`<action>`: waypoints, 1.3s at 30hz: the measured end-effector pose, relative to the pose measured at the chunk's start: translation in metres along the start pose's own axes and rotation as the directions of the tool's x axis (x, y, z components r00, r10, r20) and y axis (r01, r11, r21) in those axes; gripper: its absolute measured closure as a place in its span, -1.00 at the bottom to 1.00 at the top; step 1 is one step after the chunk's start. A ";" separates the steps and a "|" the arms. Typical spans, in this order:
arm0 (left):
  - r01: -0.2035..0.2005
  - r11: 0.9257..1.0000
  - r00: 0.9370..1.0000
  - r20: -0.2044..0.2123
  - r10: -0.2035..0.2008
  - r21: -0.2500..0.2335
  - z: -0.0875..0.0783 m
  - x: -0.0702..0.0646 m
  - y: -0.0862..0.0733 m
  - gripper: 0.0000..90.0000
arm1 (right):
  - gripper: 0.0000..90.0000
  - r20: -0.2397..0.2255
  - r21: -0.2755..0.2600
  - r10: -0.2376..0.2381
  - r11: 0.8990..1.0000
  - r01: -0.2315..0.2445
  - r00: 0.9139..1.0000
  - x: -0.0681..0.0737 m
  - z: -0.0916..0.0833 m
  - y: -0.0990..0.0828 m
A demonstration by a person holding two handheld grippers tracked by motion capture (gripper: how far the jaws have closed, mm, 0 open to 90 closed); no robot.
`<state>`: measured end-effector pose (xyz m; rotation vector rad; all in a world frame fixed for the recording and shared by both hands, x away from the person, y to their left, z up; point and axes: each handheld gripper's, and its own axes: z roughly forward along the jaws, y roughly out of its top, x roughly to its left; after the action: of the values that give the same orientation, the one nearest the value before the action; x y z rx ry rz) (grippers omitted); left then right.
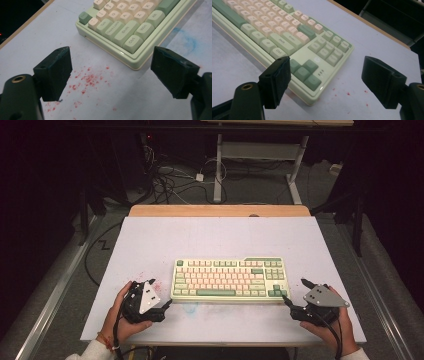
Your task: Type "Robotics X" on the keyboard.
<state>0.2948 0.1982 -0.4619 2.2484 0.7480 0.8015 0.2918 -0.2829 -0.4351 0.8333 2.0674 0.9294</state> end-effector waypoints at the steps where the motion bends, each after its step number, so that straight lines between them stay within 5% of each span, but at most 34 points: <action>1: -0.002 1.000 1.000 -0.001 0.002 0.006 0.000 0.001 -0.001 -0.64 | -0.47 0.001 0.004 0.003 1.000 -0.003 1.000 -0.001 -0.001 -0.002; 22: 0.032 0.997 0.999 0.023 -0.034 0.075 0.010 0.004 -0.022 -0.64 | -0.53 0.072 0.082 0.091 0.992 -0.097 0.993 -0.019 -0.009 -0.045; 39: 0.015 0.998 0.999 0.031 -0.017 0.054 0.006 0.002 -0.022 -0.64 | -0.58 0.062 0.049 0.054 0.997 -0.057 0.997 -0.007 -0.013 -0.036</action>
<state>0.2937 0.2111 -0.4810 2.2947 0.7803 0.7443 0.2761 -0.3123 -0.4550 0.9387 2.0317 0.8733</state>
